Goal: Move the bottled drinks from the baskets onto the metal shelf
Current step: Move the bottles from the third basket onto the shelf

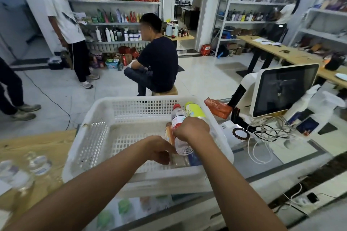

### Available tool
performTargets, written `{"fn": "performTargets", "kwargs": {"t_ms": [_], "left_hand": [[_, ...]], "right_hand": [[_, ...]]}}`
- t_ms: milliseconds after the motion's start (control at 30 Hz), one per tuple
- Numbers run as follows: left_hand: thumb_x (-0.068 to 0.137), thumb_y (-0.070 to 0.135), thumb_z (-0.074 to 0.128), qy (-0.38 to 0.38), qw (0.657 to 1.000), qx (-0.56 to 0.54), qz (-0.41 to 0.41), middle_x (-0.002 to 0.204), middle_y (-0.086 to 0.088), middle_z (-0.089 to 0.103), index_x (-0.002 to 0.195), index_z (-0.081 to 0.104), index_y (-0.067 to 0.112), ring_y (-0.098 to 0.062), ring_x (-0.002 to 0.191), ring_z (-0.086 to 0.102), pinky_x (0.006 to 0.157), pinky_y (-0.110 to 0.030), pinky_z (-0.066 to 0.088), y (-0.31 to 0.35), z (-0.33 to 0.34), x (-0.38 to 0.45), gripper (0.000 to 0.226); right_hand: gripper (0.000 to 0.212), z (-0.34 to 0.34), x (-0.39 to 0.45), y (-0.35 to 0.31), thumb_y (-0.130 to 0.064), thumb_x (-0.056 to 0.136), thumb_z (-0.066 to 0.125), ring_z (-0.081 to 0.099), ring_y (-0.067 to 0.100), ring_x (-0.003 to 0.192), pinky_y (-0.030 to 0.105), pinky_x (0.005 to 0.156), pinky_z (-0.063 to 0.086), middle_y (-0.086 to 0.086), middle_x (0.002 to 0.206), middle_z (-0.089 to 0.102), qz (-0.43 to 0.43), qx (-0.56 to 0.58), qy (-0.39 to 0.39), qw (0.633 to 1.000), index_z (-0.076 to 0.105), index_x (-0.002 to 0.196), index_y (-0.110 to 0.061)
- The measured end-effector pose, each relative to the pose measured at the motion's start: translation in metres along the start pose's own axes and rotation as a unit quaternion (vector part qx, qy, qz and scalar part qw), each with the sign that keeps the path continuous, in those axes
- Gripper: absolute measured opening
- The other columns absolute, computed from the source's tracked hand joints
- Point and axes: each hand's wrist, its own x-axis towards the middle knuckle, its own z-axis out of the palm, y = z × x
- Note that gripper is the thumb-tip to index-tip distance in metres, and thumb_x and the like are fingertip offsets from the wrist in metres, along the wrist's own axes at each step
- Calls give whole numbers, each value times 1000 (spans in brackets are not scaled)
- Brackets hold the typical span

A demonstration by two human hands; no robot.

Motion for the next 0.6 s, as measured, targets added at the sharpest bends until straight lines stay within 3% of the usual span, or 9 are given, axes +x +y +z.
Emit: {"fn": "performTargets", "kwargs": {"t_ms": [67,133,233,367,500,600], "left_hand": [[85,4,71,0,1000,-13,-4,104,-20,66,103,61,-6,-29,95,65,90,-34,53,0,1,2,22],[86,1,68,-20,999,-42,-17,83,-13,63,87,60,0,-21,76,61,74,-28,54,0,0,2,8],[85,0,70,-40,998,-52,-21,67,-7,54,78,57,5,-16,63,50,64,-24,46,-1,0,5,15],[80,8,78,-46,999,-19,-10,52,0,42,72,51,14,-11,54,34,54,-22,35,4,4,6,28],[76,19,82,-46,999,17,-19,51,3,40,67,48,19,-11,51,32,50,-21,33,9,9,5,35],[72,16,84,-46,998,-1,-37,69,-1,61,86,61,14,-15,61,56,63,-27,50,13,11,4,27]], "right_hand": [[56,6,2,3,-46,96,46,59,31,121,36,87,46,7,136,59,1,8,9,1000,39,146,-23],[62,10,3,7,-49,87,61,59,28,118,32,82,45,7,131,59,25,82,-6,996,46,136,-13],[82,12,5,18,-51,71,78,62,27,111,31,82,50,8,124,61,72,200,-19,977,46,132,-7],[70,24,5,25,-51,69,79,64,28,104,34,81,53,8,114,66,91,281,37,955,54,119,-9],[52,34,4,30,-48,71,77,67,28,91,33,75,54,8,100,70,93,330,92,935,64,104,-10],[50,36,6,34,-51,72,76,67,25,84,31,71,52,6,92,71,82,367,104,921,68,100,-10]]}}
